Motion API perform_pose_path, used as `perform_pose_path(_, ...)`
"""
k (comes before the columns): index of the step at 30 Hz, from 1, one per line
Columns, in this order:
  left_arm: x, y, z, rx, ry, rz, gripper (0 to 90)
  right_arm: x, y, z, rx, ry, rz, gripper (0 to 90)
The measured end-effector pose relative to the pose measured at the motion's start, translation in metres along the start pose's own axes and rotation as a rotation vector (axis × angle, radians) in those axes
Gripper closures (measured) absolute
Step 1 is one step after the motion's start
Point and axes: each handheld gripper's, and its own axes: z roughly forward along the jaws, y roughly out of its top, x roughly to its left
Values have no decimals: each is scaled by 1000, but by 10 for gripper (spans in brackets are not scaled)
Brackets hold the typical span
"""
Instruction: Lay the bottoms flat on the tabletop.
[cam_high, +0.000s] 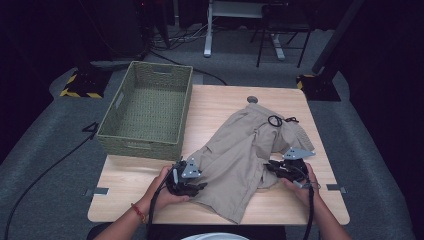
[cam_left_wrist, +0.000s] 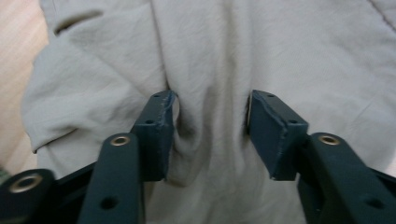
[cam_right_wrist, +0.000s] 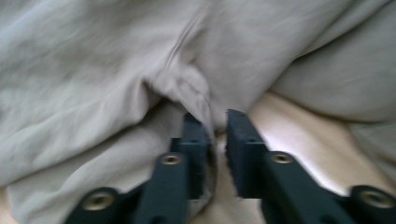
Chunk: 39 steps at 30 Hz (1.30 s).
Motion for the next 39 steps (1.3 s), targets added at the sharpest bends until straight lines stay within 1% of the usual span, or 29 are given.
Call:
perform_pose_path(1, 3, -1, 4, 24, -16, -4, 573, -8, 4, -4, -20, -35, 8, 882)
perform_pose_path(2, 3, -1, 4, 24, -16, -4, 595, -8, 4, -4, -20, -35, 8, 882)
perform_pose_path(3, 3, -1, 5, 41, -13, 8, 613, -15, 9, -10, -65, -63, 16, 900)
perform_pose_path(4, 2, -1, 6, 48, -17, 10, 613, -15, 9, -10, -65, -63, 16, 900)
perform_pose_path(5, 1, -1, 7, 53, -23, 17, 661, -23, 19, -16, -120, -76, 31, 900)
perform_pose_path(6, 0, -1, 7, 64, -24, 26, 661, -23, 19, -16, -120, -76, 31, 900)
perform_pose_path(7, 0, -1, 8, 67, -31, 35, 674, -26, 27, -17, -135, -97, 22, 900)
perform_pose_path(9, -2, 0, 8, 72, -33, 39, 703, -33, 47, -16, -131, -137, -16, 900)
perform_pose_path(11, -4, 0, 7, 59, -53, 46, 709, -38, 69, -14, -130, -179, -48, 900)
perform_pose_path(14, -7, -2, 7, 67, -53, 55, 730, -40, 105, -15, -140, -178, -70, 900)
perform_pose_path(15, -7, -4, 6, 66, -58, 56, 733, -32, 128, -14, -125, -177, -116, 900)
perform_pose_path(16, -7, -4, 6, 66, -58, 56, 733, -28, 136, -14, -122, -178, -132, 900)
perform_pose_path(19, -7, -5, 4, 71, -63, 50, 733, -4, 166, -1, -81, -144, -212, 896)
perform_pose_path(20, -6, -6, 4, 68, -65, 53, 733, -4, 166, -1, -81, -144, -212, 896)
perform_pose_path(21, -7, -6, 4, 70, -64, 49, 733, 4, 174, 7, -49, -118, -233, 895)
perform_pose_path(22, -7, -5, 4, 69, -66, 44, 732, 16, 181, 19, -28, -90, -261, 895)
perform_pose_path(24, -9, -5, 5, 64, -76, 54, 730, 31, 188, 39, 14, -66, -300, 889)
perform_pose_path(25, -10, -4, 6, 63, -80, 55, 725, 48, 192, 63, 54, -40, -332, 881)
perform_pose_path(26, -11, -4, 6, 66, -82, 61, 725, 48, 192, 63, 54, -40, -332, 881)
perform_pose_path(28, -13, -3, 7, 62, -96, 63, 722, 64, 192, 88, 103, -20, -367, 862)
perform_pose_path(29, -13, -3, 7, 64, -104, 67, 718, 75, 190, 105, 124, 3, -373, 839)
perform_pose_path(31, -15, -3, 8, 63, -115, 69, 714, 78, 188, 108, 129, 13, -372, 813)
perform_pose_path(32, -15, -3, 8, 62, -120, 73, 714, 84, 186, 114, 131, 27, -368, 721)
perform_pose_path(33, -16, -3, 8, 56, -128, 65, 710, 90, 182, 118, 131, 66, -346, 520)
perform_pose_path(34, -18, -3, 8, 51, -148, 60, 704, 92, 180, 118, 136, 96, -337, 458)
perform_pose_path(35, -18, -3, 8, 51, -148, 60, 697, 92, 180, 118, 136, 96, -337, 458)
perform_pose_path(36, -22, -2, 8, 59, -156, 69, 677, 93, 177, 106, 109, 98, -323, 356)
perform_pose_path(37, -22, -2, 8, 59, -156, 69, 661, 92, 176, 95, 77, 137, -309, 349)
perform_pose_path(39, -24, -1, 7, 76, -158, 74, 578, 88, 173, 69, 16, 156, -294, 307)
